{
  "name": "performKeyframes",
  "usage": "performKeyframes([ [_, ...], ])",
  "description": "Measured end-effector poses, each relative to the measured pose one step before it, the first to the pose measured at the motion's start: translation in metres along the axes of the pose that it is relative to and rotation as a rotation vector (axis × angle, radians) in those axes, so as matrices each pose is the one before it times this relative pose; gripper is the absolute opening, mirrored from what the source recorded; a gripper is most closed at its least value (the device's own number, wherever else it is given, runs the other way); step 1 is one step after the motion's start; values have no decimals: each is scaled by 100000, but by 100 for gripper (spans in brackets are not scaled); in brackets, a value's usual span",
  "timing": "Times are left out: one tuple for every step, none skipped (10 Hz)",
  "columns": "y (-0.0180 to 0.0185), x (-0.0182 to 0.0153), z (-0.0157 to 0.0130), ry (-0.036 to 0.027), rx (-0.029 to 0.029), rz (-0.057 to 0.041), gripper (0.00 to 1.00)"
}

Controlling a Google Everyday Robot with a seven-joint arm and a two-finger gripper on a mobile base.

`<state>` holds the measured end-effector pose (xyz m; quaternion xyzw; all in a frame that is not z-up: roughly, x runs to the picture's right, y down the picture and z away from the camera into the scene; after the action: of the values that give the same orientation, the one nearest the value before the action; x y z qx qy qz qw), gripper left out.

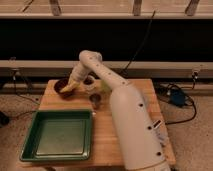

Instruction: Place banana in metal cup

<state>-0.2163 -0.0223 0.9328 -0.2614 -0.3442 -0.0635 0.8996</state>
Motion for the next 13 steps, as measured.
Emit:
performKeyframes([
  [68, -201, -200, -440, 372, -396, 0],
  [183, -480, -436, -1301, 601, -922, 0],
  [74, -504, -481, -1264, 461, -717, 0],
  [47, -797, -658, -1922, 585, -1092, 0],
  [-45, -1002, -891, -2313, 664, -1328, 0],
  [-169, -1050, -1026, -2067, 647, -1284, 0],
  [-205, -928, -938, -1599, 633, -1235, 0],
  [-136, -543, -695, -1033, 541, -879, 0],
  [-16, -194, -624, -807, 441, -602, 0],
  [13, -150, -741, -608, 564, -531, 0],
  [56, -6, -577, -309, 314, -164, 0],
  [214, 181, -789, -334, 407, 40, 0],
  [277, 270, -877, -214, 305, 71, 0],
])
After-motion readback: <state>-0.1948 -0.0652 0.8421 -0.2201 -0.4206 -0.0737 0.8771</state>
